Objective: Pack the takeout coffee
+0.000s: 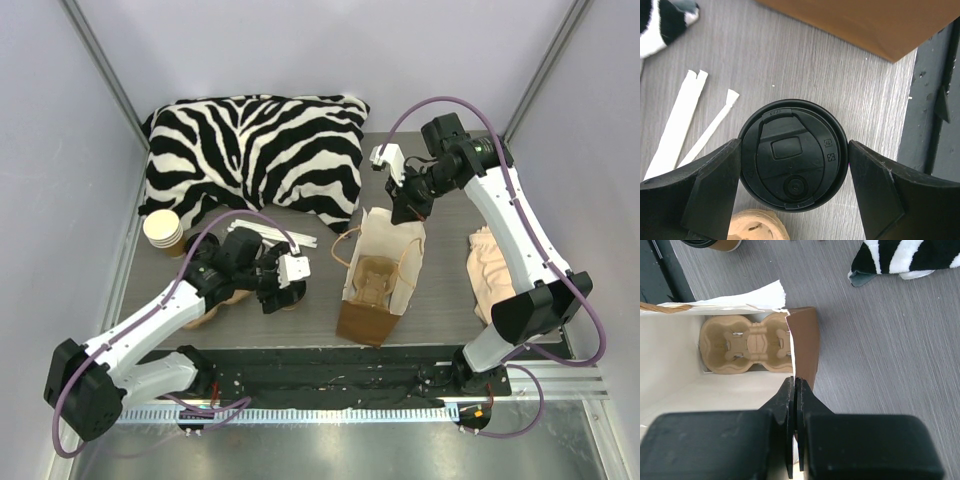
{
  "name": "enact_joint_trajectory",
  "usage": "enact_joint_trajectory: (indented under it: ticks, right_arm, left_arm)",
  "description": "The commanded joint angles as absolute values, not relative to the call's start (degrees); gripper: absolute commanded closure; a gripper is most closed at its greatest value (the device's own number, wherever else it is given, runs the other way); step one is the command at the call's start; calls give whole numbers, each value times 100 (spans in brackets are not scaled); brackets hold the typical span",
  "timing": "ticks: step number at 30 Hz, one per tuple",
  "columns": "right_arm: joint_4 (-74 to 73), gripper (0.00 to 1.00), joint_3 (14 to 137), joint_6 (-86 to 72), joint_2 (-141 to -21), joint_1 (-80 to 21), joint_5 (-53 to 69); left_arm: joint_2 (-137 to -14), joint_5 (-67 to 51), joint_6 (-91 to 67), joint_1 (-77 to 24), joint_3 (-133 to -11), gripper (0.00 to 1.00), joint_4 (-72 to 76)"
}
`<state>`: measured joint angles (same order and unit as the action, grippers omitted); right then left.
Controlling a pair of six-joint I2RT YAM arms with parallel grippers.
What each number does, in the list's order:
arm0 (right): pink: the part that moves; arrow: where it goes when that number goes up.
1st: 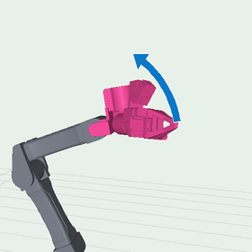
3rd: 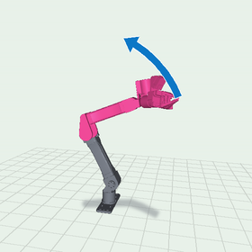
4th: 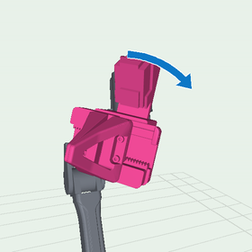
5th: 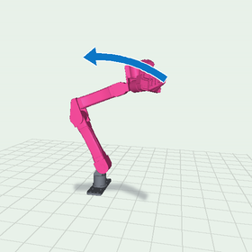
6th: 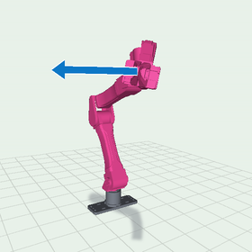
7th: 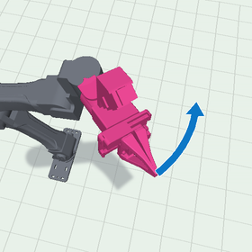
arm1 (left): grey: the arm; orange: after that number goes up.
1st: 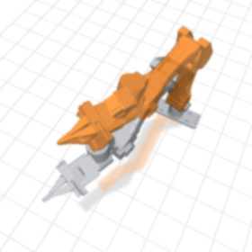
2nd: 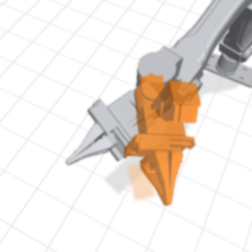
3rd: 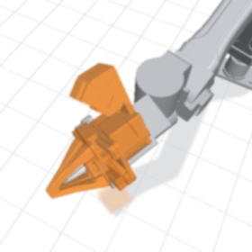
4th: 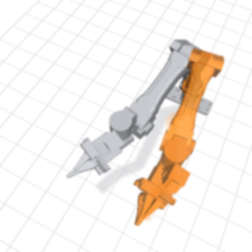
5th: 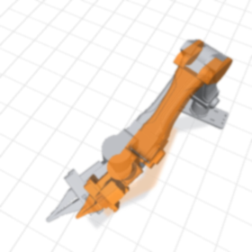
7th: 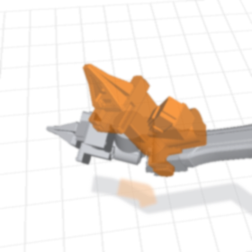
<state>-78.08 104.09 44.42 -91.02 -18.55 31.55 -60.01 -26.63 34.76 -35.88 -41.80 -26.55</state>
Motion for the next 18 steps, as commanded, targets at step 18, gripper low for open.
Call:
enact_joint_trajectory:
  ticks: [18]
  right_arm:
    - [-8042, 99, 10608, 4368, -9105, -1925, 3278]
  left_arm:
    - [-6108, -2417, 3472, -3577, -4701, 0, -3216]
